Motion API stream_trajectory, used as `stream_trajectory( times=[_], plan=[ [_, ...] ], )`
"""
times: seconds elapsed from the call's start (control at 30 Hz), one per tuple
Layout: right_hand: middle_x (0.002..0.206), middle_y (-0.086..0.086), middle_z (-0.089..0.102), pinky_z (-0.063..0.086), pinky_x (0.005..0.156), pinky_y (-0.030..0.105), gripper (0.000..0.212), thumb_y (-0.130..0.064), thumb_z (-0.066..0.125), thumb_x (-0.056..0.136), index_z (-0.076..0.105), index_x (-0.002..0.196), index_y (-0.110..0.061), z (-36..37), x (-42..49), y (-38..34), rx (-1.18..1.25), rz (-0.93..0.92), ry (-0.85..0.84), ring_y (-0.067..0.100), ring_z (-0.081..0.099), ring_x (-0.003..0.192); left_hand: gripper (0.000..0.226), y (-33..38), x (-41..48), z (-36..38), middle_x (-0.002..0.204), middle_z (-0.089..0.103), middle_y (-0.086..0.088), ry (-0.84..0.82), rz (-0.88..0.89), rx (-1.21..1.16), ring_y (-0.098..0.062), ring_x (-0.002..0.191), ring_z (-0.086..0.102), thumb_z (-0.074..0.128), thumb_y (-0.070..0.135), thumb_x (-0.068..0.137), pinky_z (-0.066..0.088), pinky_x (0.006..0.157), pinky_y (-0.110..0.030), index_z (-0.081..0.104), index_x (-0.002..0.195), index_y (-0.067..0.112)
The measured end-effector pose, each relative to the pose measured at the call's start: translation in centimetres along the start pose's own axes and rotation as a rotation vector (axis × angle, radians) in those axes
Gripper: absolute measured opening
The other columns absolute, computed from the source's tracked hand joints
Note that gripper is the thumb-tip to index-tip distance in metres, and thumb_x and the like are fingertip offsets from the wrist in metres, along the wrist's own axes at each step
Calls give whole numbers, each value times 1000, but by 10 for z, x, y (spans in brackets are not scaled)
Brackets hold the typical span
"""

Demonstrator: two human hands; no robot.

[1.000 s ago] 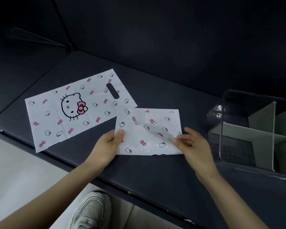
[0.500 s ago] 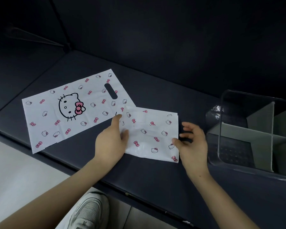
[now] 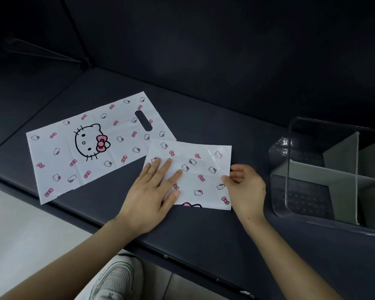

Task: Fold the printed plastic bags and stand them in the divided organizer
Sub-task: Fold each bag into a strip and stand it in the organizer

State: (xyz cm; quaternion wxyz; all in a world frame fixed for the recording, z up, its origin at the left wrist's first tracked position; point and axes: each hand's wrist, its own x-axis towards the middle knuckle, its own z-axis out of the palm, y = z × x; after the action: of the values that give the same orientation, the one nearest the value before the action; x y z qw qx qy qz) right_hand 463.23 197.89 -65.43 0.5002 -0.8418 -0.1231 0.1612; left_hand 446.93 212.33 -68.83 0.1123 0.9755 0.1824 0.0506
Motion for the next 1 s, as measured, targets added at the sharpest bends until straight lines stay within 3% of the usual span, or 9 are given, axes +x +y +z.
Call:
stream_trajectory(
  times=[0.13,0.2,0.3,0.4,0.47,0.53,0.67,0.9,1.0],
  plan=[
    [78,-12,61,51,68,18,20,-3,69,80,61,88,-19,3,5,5,-95,11,11,3,62,73,59,0,0,1,154,31,-10,-31,-14,23,-32,143,24,18,53,100,11,117,-39,41,145,21],
    [77,-12,62,51,71,22,18,-3,70,79,63,89,-17,3,7,6,-102,19,14,6,63,74,61,0,-1,2,156,28,-9,-39,-8,37,-30,145,21,17,55,100,10,117,-39,37,147,23],
    [80,-8,64,53,68,21,17,-2,69,79,65,92,-13,3,8,7,-116,25,20,6,64,74,64,-1,-2,2,157,23,-8,-53,2,64,-29,146,17,17,60,98,9,117,-40,33,149,24],
    [88,0,65,42,50,7,19,-1,65,82,65,99,-9,3,1,2,-190,-78,51,6,59,70,66,0,-2,2,158,23,-8,-47,5,79,-29,146,17,18,63,96,10,116,-42,31,149,25],
    [97,4,66,45,59,18,22,-13,63,83,64,104,-10,3,-10,1,-458,-407,159,19,60,77,66,1,-1,1,157,24,-8,-46,-2,77,-29,146,19,22,63,96,12,116,-43,33,148,25],
    [110,6,63,48,73,35,37,-35,56,83,63,112,-13,10,-27,7,-662,-646,136,27,57,92,67,2,-1,2,156,26,-8,-41,-6,62,-29,145,20,26,64,94,14,116,-43,35,148,25],
    [136,10,51,32,106,49,55,-54,46,88,53,131,-22,24,-50,28,-747,-599,-105,28,47,125,70,1,-1,4,157,23,-8,-48,-10,57,-28,146,17,22,68,93,14,116,-44,32,149,27],
    [147,8,43,9,117,37,58,-20,49,85,43,142,-30,-12,-45,52,-582,-472,-79,16,29,139,72,1,0,3,158,22,-7,-63,-15,72,-28,147,15,18,69,92,9,117,-42,31,149,27],
    [152,5,36,18,118,42,67,-5,56,86,34,142,-35,-33,-47,56,-473,-347,-75,18,26,142,71,0,-1,3,158,22,-8,-66,-16,63,-29,147,15,21,67,92,8,117,-42,29,149,27]
  ],
)
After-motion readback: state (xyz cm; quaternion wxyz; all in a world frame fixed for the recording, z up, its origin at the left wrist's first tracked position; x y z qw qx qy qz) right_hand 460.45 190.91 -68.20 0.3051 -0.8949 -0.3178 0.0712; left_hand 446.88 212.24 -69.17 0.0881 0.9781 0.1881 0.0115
